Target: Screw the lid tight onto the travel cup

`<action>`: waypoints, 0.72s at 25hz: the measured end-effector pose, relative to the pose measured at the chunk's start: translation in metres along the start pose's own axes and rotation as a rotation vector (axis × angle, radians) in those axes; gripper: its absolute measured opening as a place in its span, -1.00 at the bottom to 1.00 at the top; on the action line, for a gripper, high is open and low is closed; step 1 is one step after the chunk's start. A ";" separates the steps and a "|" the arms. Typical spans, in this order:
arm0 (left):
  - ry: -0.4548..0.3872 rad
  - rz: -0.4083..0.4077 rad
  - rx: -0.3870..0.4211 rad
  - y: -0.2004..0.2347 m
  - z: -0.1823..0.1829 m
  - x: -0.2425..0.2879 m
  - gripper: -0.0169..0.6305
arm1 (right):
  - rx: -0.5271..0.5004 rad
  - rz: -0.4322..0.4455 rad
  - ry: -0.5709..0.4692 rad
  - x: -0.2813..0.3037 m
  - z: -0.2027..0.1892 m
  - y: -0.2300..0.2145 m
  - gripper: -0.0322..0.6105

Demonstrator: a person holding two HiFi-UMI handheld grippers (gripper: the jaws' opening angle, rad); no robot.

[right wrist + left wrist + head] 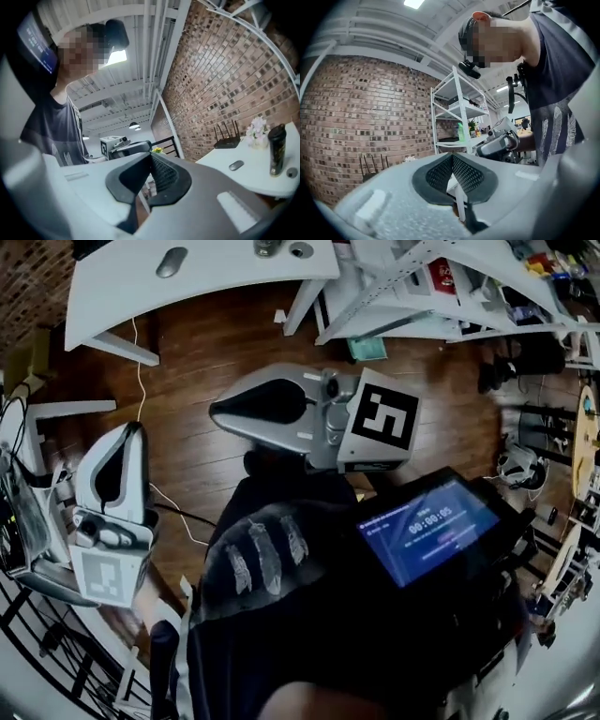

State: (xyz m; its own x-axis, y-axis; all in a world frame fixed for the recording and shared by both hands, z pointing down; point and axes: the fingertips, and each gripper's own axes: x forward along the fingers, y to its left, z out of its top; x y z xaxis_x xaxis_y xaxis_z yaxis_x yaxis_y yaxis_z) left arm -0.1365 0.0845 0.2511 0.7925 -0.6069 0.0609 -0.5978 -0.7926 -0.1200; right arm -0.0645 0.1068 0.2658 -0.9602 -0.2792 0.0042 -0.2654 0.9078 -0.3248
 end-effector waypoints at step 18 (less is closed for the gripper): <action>0.154 -0.022 0.052 -0.005 -0.003 0.230 -0.94 | -0.043 0.000 0.128 -0.129 0.004 -0.159 -0.88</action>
State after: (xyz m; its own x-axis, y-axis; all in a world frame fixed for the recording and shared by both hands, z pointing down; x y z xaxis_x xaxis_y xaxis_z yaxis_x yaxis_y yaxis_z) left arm 0.0485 -0.0508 0.2686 0.7752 -0.5941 0.2150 -0.5699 -0.8044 -0.1678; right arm 0.1024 -0.0027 0.3130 -0.9628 -0.2391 0.1261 -0.2660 0.9212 -0.2840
